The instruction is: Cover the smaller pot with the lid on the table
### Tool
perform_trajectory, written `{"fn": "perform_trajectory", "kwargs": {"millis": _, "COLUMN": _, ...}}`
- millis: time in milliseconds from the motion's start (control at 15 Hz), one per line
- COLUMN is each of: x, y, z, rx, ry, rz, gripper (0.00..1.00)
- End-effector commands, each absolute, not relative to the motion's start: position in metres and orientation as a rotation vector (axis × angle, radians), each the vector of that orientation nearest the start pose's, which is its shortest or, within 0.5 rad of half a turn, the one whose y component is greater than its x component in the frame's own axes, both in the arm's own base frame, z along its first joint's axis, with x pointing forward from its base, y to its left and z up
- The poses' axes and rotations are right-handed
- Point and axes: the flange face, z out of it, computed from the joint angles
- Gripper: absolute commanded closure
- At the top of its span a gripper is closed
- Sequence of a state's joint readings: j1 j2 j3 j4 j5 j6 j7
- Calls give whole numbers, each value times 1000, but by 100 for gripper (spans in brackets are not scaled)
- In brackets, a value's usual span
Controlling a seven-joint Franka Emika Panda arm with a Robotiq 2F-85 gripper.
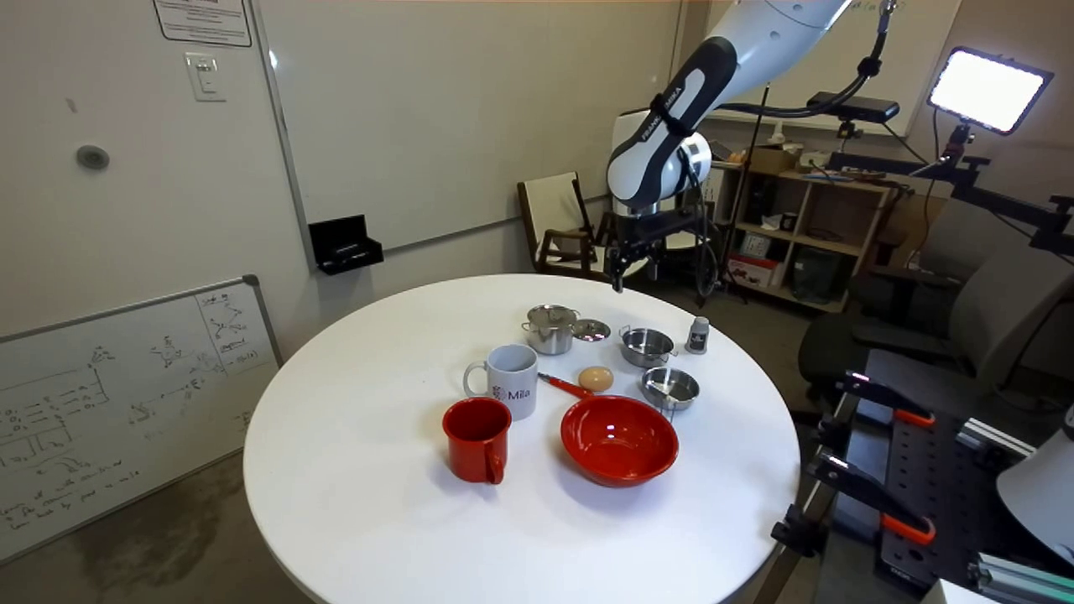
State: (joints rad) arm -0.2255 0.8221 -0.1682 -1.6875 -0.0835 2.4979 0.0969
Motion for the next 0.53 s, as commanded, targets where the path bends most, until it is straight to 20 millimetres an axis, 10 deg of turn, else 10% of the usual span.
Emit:
{"fn": "perform_trajectory", "kwargs": {"millis": 0, "x": 647, "y": -240, "z": 129, "rx": -3247, "ry": 464, "rz": -25, "gripper": 0}}
{"fn": "perform_trajectory", "kwargs": {"millis": 467, "x": 645, "y": -234, "z": 132, "rx": -3259, "ry": 450, "rz": -6, "gripper": 0}}
